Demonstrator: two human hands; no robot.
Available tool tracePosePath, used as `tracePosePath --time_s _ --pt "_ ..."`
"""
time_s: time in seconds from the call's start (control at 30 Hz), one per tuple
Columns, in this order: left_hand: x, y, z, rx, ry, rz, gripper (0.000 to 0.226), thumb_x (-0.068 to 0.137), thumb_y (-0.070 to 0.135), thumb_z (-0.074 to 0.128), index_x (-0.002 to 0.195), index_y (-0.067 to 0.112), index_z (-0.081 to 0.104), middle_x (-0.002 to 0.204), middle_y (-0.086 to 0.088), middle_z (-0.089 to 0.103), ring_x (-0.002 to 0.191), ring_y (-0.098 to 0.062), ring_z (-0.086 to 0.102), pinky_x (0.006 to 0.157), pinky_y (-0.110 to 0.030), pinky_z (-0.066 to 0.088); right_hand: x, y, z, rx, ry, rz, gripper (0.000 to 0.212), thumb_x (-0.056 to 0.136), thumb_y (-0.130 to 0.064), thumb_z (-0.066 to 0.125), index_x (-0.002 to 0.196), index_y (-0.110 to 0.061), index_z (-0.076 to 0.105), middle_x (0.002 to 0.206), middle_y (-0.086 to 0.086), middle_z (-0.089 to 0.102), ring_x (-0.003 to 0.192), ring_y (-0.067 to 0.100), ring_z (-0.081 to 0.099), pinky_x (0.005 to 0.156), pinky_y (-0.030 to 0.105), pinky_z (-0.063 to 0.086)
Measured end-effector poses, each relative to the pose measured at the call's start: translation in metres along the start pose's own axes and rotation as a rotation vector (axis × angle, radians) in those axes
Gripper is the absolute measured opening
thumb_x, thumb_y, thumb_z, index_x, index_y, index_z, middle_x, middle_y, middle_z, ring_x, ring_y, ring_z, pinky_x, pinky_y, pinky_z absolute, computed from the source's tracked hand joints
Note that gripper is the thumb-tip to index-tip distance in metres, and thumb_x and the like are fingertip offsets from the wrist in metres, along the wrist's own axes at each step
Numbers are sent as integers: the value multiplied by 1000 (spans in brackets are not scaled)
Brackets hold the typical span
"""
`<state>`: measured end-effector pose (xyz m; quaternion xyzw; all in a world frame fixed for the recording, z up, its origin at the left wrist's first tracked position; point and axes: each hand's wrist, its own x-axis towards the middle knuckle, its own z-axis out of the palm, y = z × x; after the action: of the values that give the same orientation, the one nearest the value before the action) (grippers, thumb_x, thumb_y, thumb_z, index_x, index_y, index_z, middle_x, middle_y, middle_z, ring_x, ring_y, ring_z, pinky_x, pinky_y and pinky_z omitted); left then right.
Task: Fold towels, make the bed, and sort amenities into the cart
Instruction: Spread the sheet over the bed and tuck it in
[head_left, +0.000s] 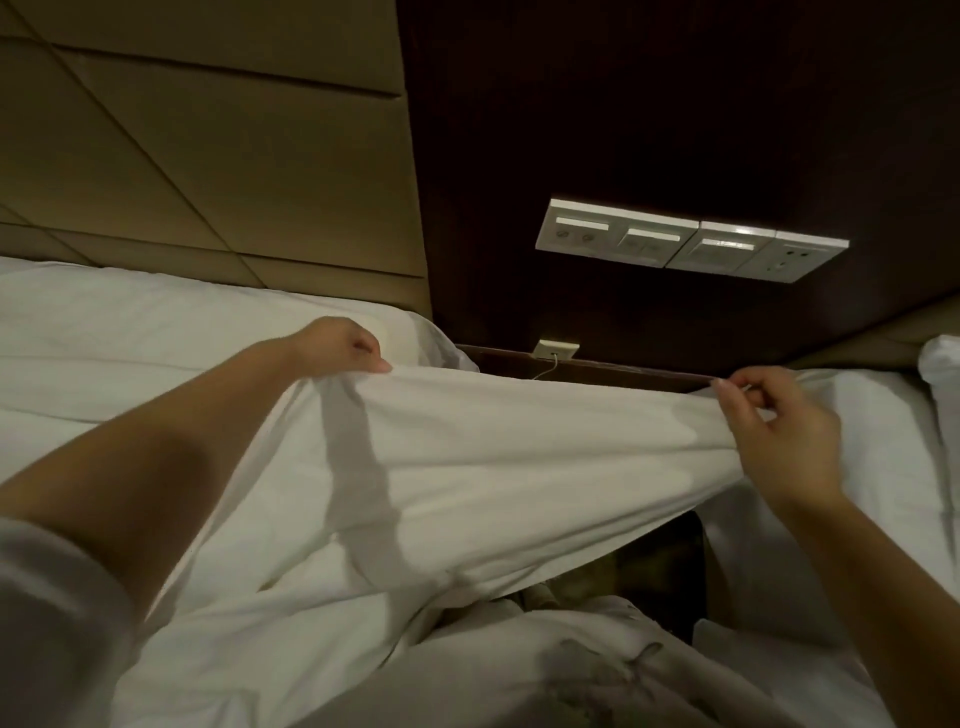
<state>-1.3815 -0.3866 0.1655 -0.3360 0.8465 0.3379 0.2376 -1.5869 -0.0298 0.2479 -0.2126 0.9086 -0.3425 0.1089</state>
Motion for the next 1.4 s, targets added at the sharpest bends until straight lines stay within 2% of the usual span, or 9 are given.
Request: tracePosePath --time_s 0.13,0.27,0.43,0.57,0.67,0.8,1.03,1.17,1.4 --pt "26 2 44 158 189 -25 26 95 31 54 100 10 69 105 -10 52 102 -27 51 84 -31 39 1 6 0 -11 -67 -25 4 92 -22 58 93 -21 55 74 -11 53 65 6 50 54 13 36" --pt "35 12 63 270 314 -182 29 99 27 42 115 18 65 119 -10 52 109 -29 49 90 -40 41 4 6 2 -24 -79 -124 6 91 -17 61 90 -19 55 72 -15 50 63 1 53 54 5 38" --pt "33 49 77 54 67 67 18 96 27 51 109 20 60 112 -5 58 105 -24 54 89 -30 43 10 9 4 57 -87 -199 9 89 -12 63 88 -19 57 71 -15 52 71 -14 53 56 2 37" --pt "20 102 78 -240 -168 251 12 92 47 53 93 36 51 101 5 57 94 -14 54 80 -25 43 14 9 4 73 -120 -244 3 88 -15 63 89 -16 61 66 -16 57 72 -16 52 58 0 36" --pt "21 132 76 -156 -296 323 20 92 43 56 104 30 49 108 7 57 98 -12 54 86 -28 46 17 10 3 86 -150 -261 10 88 -14 63 87 -22 57 78 -40 56 73 -19 52 59 -2 35" --pt "24 156 74 -221 -385 346 11 94 32 56 98 22 53 89 9 56 82 -8 53 71 -18 43 20 16 4 83 -184 -282 2 88 -11 63 90 -12 63 66 -21 56 75 -18 53 61 -2 36" --pt "24 178 74 -393 -628 313 13 94 22 57 92 10 55 93 -7 54 85 -17 53 73 -23 45 20 16 2 123 -225 -244 7 87 -14 65 88 -20 61 72 -20 53 78 -17 53 63 0 38" --pt "24 201 78 -673 -768 314 17 92 15 59 77 16 49 77 4 55 73 -9 56 66 -18 49 21 15 0 96 -236 -261 13 87 -14 64 87 -25 57 76 -22 52 80 -19 51 66 -1 38" --pt "17 222 69 -716 -807 395 10 83 16 60 79 15 50 81 4 58 74 -9 60 65 -18 52 24 19 -2 129 -262 -258 12 88 -16 63 89 -26 57 80 -21 53 82 -14 51 66 0 36"
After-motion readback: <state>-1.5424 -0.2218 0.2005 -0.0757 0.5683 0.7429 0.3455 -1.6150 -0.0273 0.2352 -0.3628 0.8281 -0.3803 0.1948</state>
